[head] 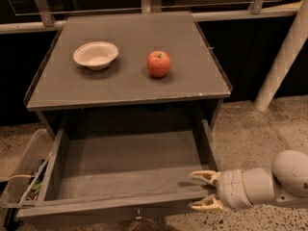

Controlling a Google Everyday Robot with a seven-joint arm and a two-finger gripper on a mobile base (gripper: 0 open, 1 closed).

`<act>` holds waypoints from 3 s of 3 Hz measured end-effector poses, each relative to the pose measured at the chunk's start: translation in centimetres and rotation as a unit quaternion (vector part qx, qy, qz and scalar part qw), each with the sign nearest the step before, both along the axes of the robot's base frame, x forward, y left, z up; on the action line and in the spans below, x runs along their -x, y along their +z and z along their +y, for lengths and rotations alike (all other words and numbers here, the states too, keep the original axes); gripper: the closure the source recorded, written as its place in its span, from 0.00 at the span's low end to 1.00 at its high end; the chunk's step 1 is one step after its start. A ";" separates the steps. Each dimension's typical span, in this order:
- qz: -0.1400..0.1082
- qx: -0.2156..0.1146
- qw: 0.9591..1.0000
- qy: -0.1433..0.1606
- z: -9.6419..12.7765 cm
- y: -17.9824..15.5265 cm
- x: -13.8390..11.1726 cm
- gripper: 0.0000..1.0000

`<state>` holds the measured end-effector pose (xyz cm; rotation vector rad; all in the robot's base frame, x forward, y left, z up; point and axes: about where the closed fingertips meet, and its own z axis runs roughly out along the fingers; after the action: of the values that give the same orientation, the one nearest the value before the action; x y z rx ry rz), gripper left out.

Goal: Open top drawer

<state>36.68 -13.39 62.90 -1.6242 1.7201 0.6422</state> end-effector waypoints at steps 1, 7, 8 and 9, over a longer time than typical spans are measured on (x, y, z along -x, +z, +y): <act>0.000 0.000 1.000 0.000 0.1 0.5 -0.1 0.84; -0.003 -0.003 1.000 0.008 -0.1 1.0 2.1 0.31; -0.003 -0.003 1.000 0.008 -0.1 1.0 2.1 0.08; -0.003 -0.003 1.000 0.008 -0.1 1.0 2.1 0.00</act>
Offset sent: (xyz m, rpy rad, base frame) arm -0.2440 -0.1151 -0.0185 -0.0063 -0.1026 -0.0407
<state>34.58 -13.53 63.87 -1.6352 1.7006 0.6495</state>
